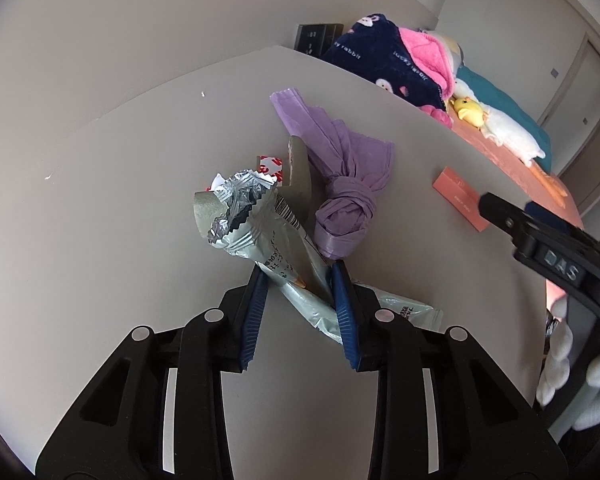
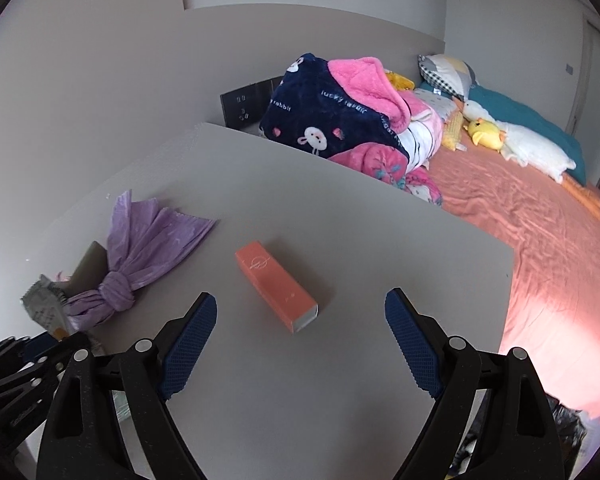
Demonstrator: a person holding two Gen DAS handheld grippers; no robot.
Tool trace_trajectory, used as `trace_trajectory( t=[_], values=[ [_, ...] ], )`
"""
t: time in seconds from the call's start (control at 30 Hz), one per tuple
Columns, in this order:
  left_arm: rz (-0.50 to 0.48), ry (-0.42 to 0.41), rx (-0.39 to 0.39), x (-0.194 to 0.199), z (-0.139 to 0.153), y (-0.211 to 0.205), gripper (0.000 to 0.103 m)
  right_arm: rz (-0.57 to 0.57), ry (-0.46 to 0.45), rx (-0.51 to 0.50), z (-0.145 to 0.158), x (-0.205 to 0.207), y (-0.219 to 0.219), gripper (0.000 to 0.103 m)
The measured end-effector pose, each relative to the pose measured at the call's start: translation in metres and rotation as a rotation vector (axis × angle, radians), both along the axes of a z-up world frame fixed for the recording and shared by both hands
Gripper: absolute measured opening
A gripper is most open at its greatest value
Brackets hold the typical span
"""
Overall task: Collect trash
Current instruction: 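Grasp the silver foil wrapper with the left tool while the right tool grasps the orange box, then carry the foil wrapper and orange box over the bin and release both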
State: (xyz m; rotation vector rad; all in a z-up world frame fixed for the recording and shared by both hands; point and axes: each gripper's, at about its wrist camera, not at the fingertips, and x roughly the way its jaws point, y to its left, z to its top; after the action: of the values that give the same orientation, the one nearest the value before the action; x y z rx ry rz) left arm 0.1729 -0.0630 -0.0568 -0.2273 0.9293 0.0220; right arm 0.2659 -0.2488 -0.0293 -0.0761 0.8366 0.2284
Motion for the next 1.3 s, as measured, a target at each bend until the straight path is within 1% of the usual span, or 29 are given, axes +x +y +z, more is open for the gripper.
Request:
trace_trajectory(
  t=[0.03, 0.1, 0.13, 0.2, 0.23, 0.27, 0.3, 0.33, 0.37, 0.4, 0.47, 0.53, 0.57, 0.63, 0.73, 0.87, 1.07, 1.3],
  values=[
    [0.000, -0.001, -0.003, -0.001, 0.000, 0.000, 0.033, 0.006, 0.013, -0.003, -0.003, 0.005, 0.001, 0.078],
    [-0.004, 0.000, 0.000, -0.002, 0.000, 0.000, 0.033, 0.011, 0.042, -0.007, -0.009, 0.015, 0.003, 0.069],
    [0.000, 0.000, -0.005, -0.002, 0.000, 0.001, 0.033, 0.012, 0.059, -0.007, -0.012, 0.020, 0.004, 0.067],
    [0.002, -0.001, -0.007, -0.002, 0.000, 0.001, 0.033, 0.017, 0.088, -0.009, -0.018, 0.028, 0.004, 0.057],
    [0.006, -0.005, -0.016, -0.002, 0.000, 0.001, 0.033, 0.016, 0.073, -0.026, -0.019, 0.028, 0.005, 0.056],
    [0.008, -0.008, -0.025, -0.003, 0.000, 0.003, 0.033, 0.023, 0.073, -0.032, -0.019, 0.028, 0.006, 0.050],
    [0.006, -0.009, -0.029, -0.001, 0.000, 0.003, 0.033, 0.033, 0.079, -0.022, -0.019, 0.028, 0.006, 0.041],
    [0.005, -0.011, -0.035, -0.001, 0.000, 0.004, 0.032, 0.036, 0.084, -0.017, -0.019, 0.028, 0.005, 0.034],
    [0.006, -0.014, -0.043, -0.002, 0.000, 0.005, 0.032, 0.038, 0.091, -0.010, -0.018, 0.028, 0.005, 0.023],
    [0.009, -0.017, -0.046, -0.002, 0.000, 0.005, 0.032, 0.039, 0.096, 0.000, -0.018, 0.027, 0.004, 0.021],
    [0.011, -0.019, -0.043, -0.003, 0.000, 0.005, 0.032, 0.040, 0.095, 0.010, -0.017, 0.023, 0.004, 0.021],
    [0.017, -0.027, -0.049, -0.005, 0.000, 0.005, 0.028, 0.041, 0.090, 0.022, -0.017, 0.017, 0.003, 0.021],
    [0.019, -0.029, -0.058, -0.006, -0.001, 0.006, 0.027, 0.041, 0.094, 0.041, -0.016, 0.013, 0.002, 0.021],
    [0.026, -0.034, -0.084, -0.007, 0.001, 0.010, 0.022, 0.040, 0.099, 0.079, -0.013, 0.009, -0.001, 0.021],
    [0.048, -0.076, -0.121, -0.013, 0.007, 0.017, 0.016, 0.033, 0.091, 0.122, -0.007, 0.000, -0.006, 0.021],
    [0.054, -0.095, -0.136, -0.018, 0.013, 0.018, 0.015, 0.024, 0.074, 0.161, 0.003, -0.012, -0.014, 0.021],
    [0.013, -0.125, -0.124, -0.031, 0.024, 0.005, 0.015, 0.018, 0.053, 0.201, 0.016, -0.034, -0.025, 0.021],
    [-0.034, -0.143, -0.128, -0.045, 0.034, -0.013, 0.015, 0.007, 0.032, 0.217, 0.031, -0.060, -0.038, 0.021]
  ],
)
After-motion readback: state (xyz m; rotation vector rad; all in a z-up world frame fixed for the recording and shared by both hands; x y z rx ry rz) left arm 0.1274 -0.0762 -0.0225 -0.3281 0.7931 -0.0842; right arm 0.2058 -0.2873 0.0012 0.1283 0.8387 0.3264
